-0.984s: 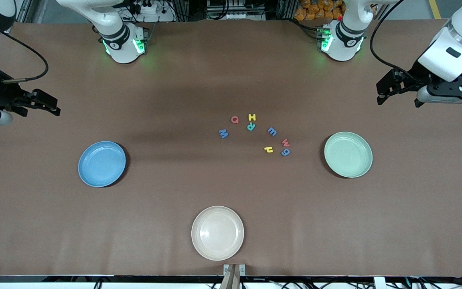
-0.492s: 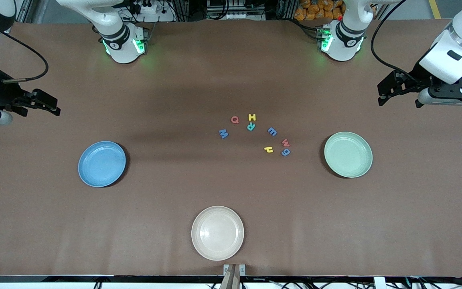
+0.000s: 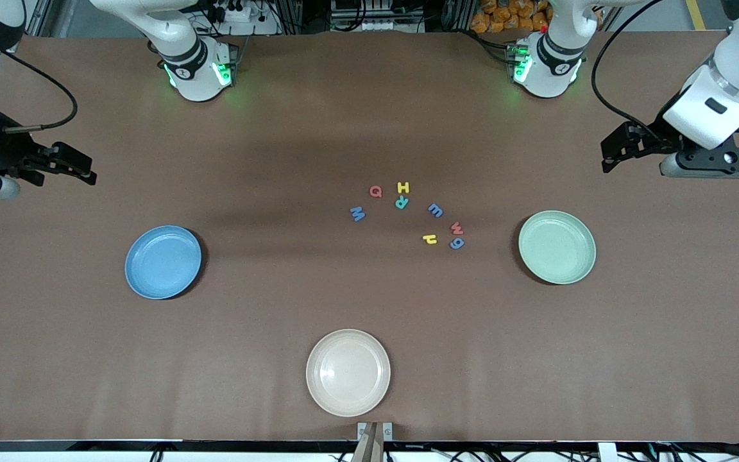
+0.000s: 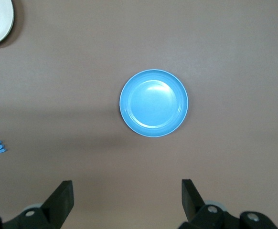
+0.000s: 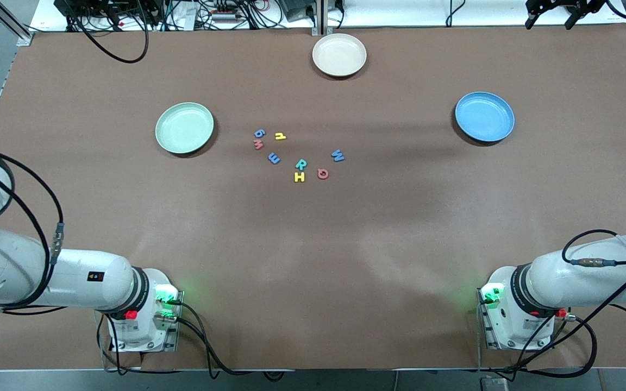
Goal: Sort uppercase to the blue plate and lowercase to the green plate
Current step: 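Move the left gripper over the green plate toward the letters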
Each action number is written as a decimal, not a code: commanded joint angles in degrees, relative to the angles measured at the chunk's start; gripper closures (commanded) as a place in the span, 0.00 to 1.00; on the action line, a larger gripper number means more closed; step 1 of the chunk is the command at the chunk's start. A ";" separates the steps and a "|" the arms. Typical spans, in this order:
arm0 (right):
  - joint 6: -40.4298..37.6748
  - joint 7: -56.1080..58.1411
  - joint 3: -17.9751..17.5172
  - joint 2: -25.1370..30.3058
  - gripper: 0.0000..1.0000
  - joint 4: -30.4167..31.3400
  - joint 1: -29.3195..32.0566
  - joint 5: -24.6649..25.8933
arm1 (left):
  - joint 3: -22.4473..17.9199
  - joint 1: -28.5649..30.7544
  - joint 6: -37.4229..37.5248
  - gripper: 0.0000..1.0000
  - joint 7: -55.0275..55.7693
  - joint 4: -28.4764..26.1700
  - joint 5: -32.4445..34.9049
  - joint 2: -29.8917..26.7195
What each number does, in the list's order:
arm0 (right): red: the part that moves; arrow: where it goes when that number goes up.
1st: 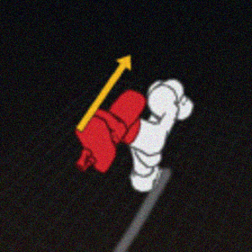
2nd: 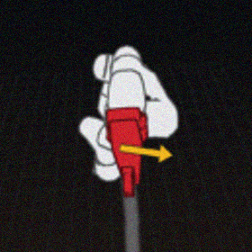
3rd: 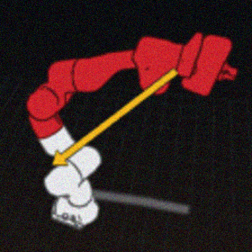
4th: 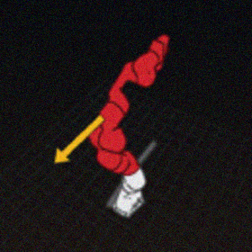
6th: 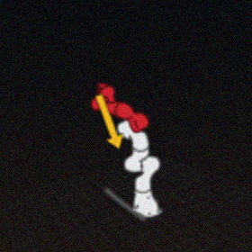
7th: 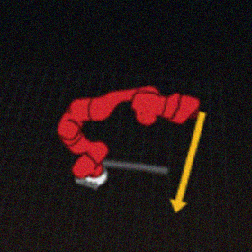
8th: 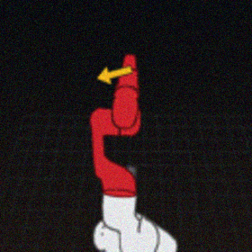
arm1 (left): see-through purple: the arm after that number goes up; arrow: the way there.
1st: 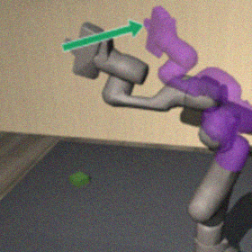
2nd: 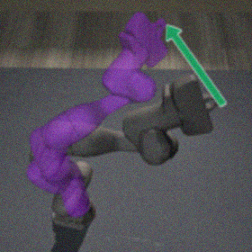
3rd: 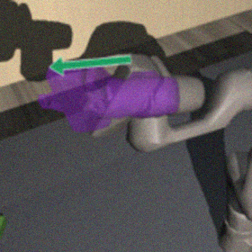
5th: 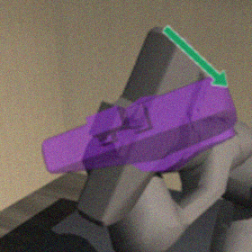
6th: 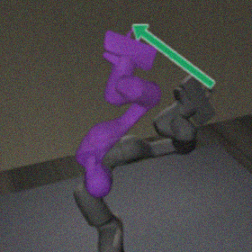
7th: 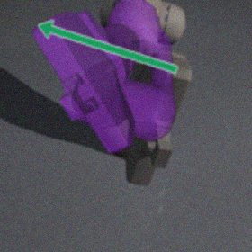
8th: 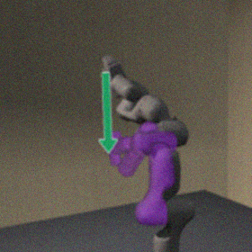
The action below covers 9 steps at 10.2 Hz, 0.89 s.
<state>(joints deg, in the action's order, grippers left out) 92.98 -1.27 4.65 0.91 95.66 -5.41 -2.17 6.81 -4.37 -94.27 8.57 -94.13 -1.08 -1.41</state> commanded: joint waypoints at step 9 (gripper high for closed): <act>-0.69 2.41 0.36 0.59 0.00 -0.12 0.13 0.06 | 0.04 0.42 -5.22 0.00 -0.83 -8.00 -1.47 0.09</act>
<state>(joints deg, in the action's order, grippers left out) 92.88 0.45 4.90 0.91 95.65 -5.40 -2.17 6.81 -4.31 -98.11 8.57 -100.59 -1.08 -0.59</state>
